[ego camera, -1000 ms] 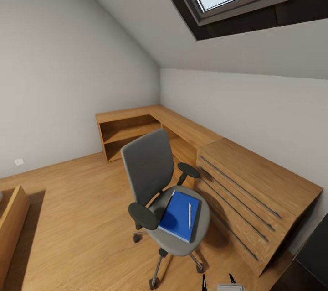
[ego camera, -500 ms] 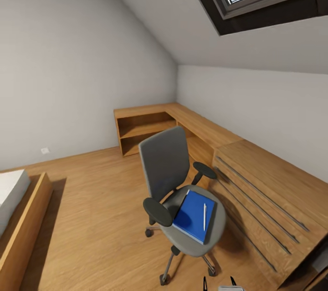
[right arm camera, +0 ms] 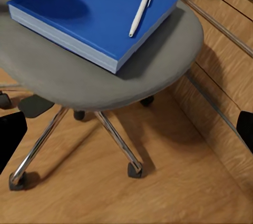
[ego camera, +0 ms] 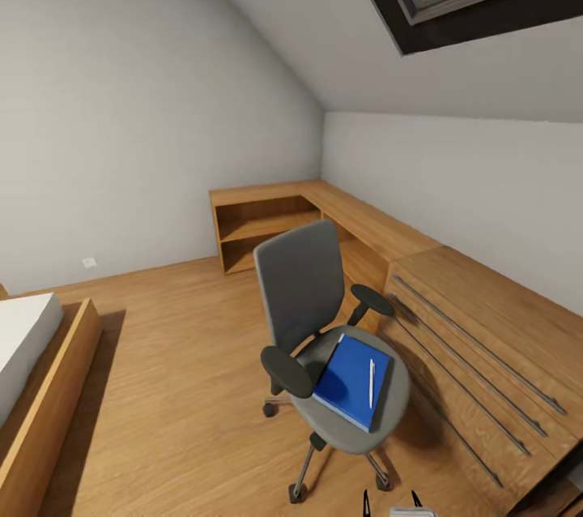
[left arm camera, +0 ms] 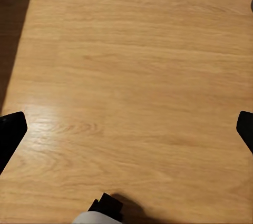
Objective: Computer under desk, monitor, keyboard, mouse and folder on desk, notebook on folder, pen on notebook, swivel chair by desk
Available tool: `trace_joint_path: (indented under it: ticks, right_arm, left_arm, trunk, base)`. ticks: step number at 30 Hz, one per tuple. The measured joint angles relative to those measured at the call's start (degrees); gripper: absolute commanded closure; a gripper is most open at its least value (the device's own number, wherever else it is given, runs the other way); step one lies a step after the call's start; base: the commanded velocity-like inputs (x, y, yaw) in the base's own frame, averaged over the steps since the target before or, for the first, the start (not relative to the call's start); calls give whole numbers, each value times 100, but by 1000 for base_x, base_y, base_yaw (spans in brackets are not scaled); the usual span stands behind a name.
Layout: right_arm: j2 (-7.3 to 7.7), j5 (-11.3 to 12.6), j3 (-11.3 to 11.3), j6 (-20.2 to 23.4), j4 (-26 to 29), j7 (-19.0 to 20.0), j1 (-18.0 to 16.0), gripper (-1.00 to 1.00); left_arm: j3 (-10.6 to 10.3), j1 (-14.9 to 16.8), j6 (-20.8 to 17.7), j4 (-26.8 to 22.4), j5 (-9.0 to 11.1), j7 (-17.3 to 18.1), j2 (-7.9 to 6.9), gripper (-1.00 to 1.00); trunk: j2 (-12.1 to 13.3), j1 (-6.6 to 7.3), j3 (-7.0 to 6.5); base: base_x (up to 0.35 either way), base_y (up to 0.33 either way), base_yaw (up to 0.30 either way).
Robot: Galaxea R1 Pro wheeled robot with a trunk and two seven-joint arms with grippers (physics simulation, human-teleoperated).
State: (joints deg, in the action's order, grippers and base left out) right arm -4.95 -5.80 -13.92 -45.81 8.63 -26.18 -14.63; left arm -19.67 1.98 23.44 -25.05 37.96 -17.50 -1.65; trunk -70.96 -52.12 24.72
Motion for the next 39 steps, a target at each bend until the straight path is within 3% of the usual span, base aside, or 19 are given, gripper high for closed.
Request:
trace_joint_path:
  ticks: [4,6,7,8,9,12,13,14,20,31,39]
  right_arm:
    - [98,16,18,13,291,-24,-50,-100]
    - [128,93,49,142,546,-32,-173,-100]
    - [332,892,152,1487,1156,-25,-372,-100]
    - [409,1300,140,2246,1261,1,-1112,-100]
    - [424,1420,125,2491,1288,15,-1839,-100]
    - [465,1997,124,3488,1344,55,-2176,-100]
    - [471,2101,126,3665,1350,58,-2281,-100]
    - [481,2331,121,4121,1366,66,-2503,-100]
    - [473,2843,120,4837,1348,97,-2773,-100]
    - [445,2985,88,4950,1330,98,-2804,-100]
    - [439,2970,79,4960,1324,323,-2797,-100]
  left_arm:
    - [8,189,-79,-222,-7,12,0,-100]
    - [15,299,-347,-541,-11,20,-8,-100]
    - [289,372,-2101,-1261,1,-285,-220,-100]
    - [560,449,-3160,-2351,0,-575,-265,-100]
    - [645,489,-3455,-3456,-13,-652,-271,-100]
    - [1050,721,-4348,-4109,-3,-846,-284,-100]
    - [1121,779,-4455,-4220,17,-865,-284,-100]
    - [1254,901,-4648,-4462,105,-894,-280,-100]
    - [1319,1035,-4825,-4644,388,-921,-252,-100]
    - [1211,1054,-4816,-4711,402,-951,-257,-100]
    - [1149,985,-4832,-5593,410,-1063,-253,-100]
  trunk:
    - [-161,-88,71]
    - [-241,-132,107]
    - [-281,-154,127]
    - [-320,-176,144]
    - [-361,-197,159]
    - [-481,-263,213]
    - [-521,-285,233]
    - [-561,-307,249]
    - [-802,-439,359]
    - [-1243,-681,557]
    - [-1564,-857,700]
  base:
    - [0,0,0]
    - [0,0,0]
    - [0,0,0]
    - [0,0,0]
    - [0,0,0]
    - [0,0,0]
    - [0,0,0]
    - [0,0,0]
    - [0,0,0]
    - [0,0,0]
    - [0,0,0]
